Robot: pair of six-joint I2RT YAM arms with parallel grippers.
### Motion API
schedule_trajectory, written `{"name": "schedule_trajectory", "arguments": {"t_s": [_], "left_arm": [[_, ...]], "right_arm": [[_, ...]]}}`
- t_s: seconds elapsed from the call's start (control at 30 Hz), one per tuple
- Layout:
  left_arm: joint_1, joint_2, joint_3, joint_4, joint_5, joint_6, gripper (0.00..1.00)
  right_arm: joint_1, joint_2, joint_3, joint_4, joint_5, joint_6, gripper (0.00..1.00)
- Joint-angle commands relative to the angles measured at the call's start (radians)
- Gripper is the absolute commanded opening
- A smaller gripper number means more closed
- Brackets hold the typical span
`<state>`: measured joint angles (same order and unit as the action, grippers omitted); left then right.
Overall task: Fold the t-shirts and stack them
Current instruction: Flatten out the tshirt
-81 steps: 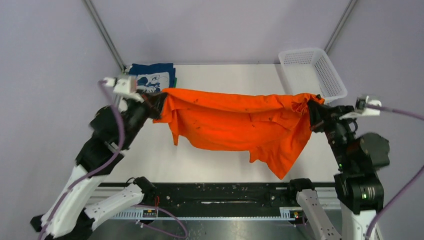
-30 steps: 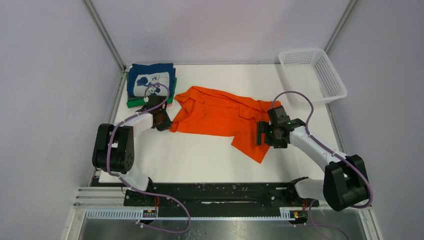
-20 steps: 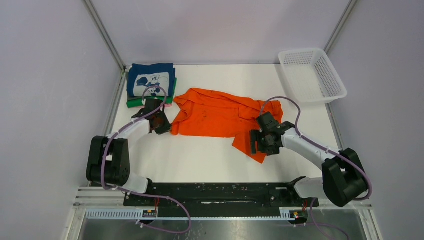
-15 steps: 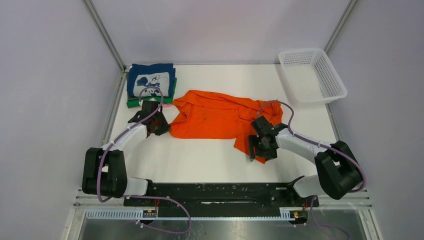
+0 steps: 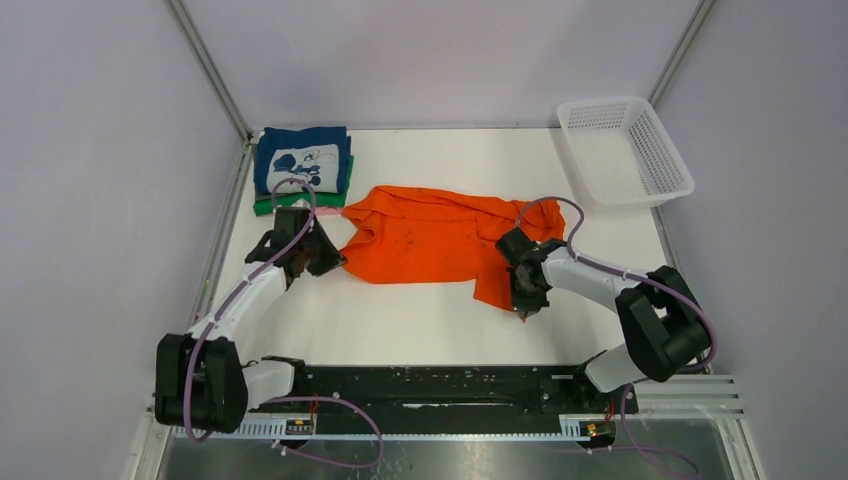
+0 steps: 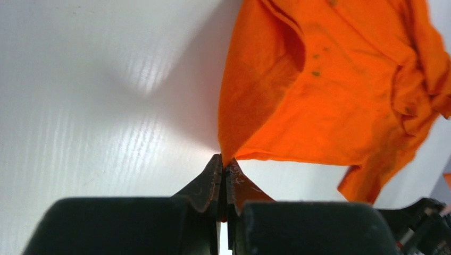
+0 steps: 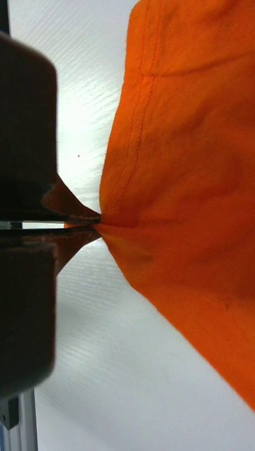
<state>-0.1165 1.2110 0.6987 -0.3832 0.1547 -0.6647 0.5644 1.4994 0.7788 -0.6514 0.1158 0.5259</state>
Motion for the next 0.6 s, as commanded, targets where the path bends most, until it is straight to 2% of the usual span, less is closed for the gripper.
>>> {"name": "schedule_trajectory", "arguments": {"t_s": [0.0,0.2,0.47,0.57], "left_arm": [[0.001,-0.145,0.059,-0.019,0.087,-0.032,0.0],[0.001,-0.32,0.207,-0.05,0.127,-0.077,0.0],[0.002,-0.399,0.552,-0.108,0.027,-0.106,0.0],[0.002,-0.42,0.679,-0.127,0.006,-0.104,0.0]], "right_arm": [[0.003,-0.141,0.046,0.019,0.2,-0.014,0.0],[-0.082,-0.413,0.279,-0.073,0.363,-0.152,0.0],[-0.146,-0.582,0.624,-0.09,0.496,-0.334,0.0],[-0.147,-0.635,0.731,-0.047,0.485,-0.404,0.0]]}}
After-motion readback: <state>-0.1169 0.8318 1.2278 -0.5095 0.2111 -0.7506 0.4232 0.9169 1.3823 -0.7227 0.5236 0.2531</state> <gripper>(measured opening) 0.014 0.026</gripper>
